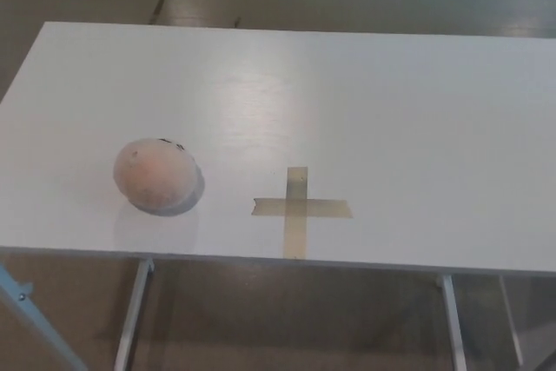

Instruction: Use the left hand to take the pink dumpling toy on a person's hand and put it on the desk.

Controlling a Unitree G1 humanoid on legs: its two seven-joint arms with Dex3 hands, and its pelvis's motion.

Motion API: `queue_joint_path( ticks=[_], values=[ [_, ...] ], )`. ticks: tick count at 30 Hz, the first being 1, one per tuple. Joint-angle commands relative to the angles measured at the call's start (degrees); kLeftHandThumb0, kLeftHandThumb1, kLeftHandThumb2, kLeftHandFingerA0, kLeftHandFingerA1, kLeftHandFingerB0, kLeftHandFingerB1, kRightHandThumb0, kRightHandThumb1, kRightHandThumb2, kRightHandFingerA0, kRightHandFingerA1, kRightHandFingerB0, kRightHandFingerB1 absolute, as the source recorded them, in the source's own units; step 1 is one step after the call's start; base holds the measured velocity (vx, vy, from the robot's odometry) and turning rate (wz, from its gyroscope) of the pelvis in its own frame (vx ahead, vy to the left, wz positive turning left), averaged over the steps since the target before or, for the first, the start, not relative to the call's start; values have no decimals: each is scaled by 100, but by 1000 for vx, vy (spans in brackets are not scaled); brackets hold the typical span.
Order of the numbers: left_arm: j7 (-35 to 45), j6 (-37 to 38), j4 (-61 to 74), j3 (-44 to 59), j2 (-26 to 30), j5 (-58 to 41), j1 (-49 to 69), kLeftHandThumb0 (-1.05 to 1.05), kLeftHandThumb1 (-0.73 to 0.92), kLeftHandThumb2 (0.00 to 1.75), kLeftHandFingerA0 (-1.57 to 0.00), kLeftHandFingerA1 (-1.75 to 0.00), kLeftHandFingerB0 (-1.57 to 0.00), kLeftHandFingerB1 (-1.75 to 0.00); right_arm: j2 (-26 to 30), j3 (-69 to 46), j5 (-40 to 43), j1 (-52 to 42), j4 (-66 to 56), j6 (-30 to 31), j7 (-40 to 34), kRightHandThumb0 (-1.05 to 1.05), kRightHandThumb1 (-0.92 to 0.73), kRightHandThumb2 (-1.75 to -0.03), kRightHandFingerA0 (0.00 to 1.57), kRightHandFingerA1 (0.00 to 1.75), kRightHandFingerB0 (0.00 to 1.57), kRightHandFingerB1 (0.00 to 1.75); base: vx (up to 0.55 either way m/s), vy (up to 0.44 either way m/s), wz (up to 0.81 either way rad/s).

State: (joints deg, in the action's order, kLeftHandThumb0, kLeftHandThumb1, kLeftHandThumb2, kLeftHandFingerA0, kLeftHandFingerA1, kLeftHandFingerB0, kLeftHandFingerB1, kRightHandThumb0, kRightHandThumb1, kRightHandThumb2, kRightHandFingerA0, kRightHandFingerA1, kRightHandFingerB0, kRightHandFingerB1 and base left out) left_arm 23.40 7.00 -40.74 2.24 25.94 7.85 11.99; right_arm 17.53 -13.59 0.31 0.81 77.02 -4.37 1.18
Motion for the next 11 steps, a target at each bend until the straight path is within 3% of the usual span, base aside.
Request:
queue_joint_path(
  ticks=[1,5,6,7,8,9,11],
  values=[
    [-1914,-103,-2719,-482,-45,824,-1069,-56,78,63,-48,-37,-41,-34,-80,50,-99,-17,12,-151,-135,-41,-65,-60,82,50,62,43,0,0,0],
    [-1865,-110,-2962,-437,-83,642,-1233,-54,78,64,-53,-38,-41,-34,-49,-2,-53,13,15,-124,-156,-41,-65,-60,82,50,62,43,0,0,0],
    [-1851,-109,-2992,-422,-84,610,-1197,-58,65,92,-46,-52,-35,-48,-59,-3,-49,-21,17,-117,-161,-40,-64,-59,83,49,62,43,0,0,0],
    [-1851,-109,-2992,-422,-84,610,-1197,-58,65,92,-46,-52,-35,-48,-59,-3,-49,-21,17,-117,-161,-40,-64,-59,83,49,62,43,0,0,0],
    [-1844,-51,-3111,-434,-89,583,-1229,-53,78,64,-58,-39,-41,-34,-77,12,-61,-4,16,-83,-201,-40,-64,-58,83,49,61,42,0,0,0],
    [-1851,-28,-3154,-445,-93,583,-1258,-56,64,92,-50,-54,-35,-48,-73,33,-83,14,16,-79,-206,-40,-64,-58,83,49,61,42,0,0,0],
    [-1869,1,-3213,-462,-96,582,-1296,-56,64,92,-50,-54,-35,-48,-68,48,-98,28,16,-79,-207,-40,-64,-58,83,49,61,42,0,0,0]
  ],
)
